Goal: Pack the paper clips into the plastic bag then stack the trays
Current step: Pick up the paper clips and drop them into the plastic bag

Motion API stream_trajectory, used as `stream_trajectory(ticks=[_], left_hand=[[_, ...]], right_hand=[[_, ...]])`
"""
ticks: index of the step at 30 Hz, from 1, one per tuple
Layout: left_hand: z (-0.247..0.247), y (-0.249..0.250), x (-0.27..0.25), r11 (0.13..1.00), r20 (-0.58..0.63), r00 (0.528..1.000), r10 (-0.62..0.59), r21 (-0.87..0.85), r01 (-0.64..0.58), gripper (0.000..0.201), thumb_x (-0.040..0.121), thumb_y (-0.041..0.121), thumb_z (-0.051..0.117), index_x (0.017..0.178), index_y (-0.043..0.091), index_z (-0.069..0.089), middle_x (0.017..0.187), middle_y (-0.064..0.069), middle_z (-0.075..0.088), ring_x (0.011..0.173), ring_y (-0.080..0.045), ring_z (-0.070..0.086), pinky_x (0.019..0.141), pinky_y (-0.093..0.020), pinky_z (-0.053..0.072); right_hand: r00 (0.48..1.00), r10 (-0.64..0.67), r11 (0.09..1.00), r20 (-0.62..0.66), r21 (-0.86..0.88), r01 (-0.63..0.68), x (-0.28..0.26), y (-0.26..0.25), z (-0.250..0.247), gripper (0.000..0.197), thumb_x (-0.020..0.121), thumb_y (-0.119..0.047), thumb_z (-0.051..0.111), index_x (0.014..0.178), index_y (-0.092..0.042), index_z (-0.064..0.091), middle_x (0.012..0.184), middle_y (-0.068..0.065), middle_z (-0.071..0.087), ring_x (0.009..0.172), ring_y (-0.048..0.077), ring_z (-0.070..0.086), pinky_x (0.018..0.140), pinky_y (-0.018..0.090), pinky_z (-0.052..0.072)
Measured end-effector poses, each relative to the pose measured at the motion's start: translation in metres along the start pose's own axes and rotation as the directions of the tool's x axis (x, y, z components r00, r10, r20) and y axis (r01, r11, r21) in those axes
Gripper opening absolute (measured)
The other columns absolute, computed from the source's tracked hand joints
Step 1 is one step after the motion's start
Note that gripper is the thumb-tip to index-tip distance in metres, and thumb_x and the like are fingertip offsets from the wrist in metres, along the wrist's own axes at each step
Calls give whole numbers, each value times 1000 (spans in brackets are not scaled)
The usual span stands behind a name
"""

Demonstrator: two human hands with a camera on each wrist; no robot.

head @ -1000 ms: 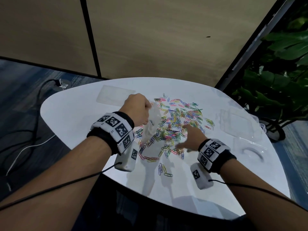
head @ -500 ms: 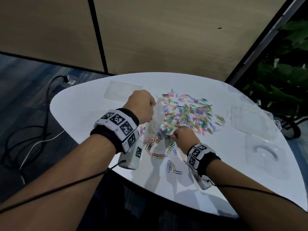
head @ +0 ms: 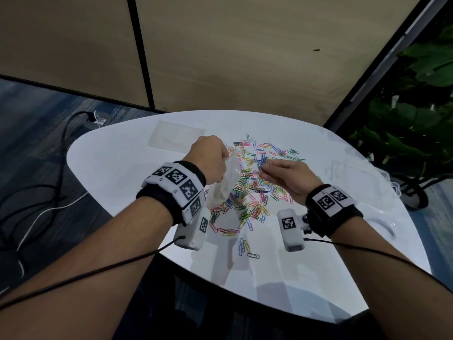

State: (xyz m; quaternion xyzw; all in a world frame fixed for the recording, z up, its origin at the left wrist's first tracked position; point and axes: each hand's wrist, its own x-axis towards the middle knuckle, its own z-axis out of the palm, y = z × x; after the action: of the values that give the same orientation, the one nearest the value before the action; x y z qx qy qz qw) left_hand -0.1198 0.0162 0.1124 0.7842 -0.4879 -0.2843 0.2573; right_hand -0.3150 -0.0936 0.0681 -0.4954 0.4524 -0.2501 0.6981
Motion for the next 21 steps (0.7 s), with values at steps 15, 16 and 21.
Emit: stream_trajectory(ticks=[15,16,21], left_hand=[[14,10,-4,995,-13,995,95,23,-95,27,98,0,50,109,6,74,98,-10,70,66,-27,76,72,-37,64],[16,9,-4,995,-4,995,102,20,-102,26,98,0,50,104,6,74,99,-11,72,65,-25,76,72,-37,64],[18,8,-3,993,17,993,119,11,-119,25,97,-1,49,102,1,74,89,-17,76,63,-24,75,72,-38,64]], right_hand=[[959,-276,721,71,-644,256,-24,8,59,9,80,-9,73,84,-15,79,75,7,76,71,20,74,74,41,62],[952,-298,680,68,-685,262,-24,8,59,11,81,-8,72,87,-13,79,74,7,76,69,20,73,72,39,62],[918,-355,483,176,-807,341,-27,2,63,20,80,-6,62,83,-14,80,65,2,70,58,15,61,57,20,48]])
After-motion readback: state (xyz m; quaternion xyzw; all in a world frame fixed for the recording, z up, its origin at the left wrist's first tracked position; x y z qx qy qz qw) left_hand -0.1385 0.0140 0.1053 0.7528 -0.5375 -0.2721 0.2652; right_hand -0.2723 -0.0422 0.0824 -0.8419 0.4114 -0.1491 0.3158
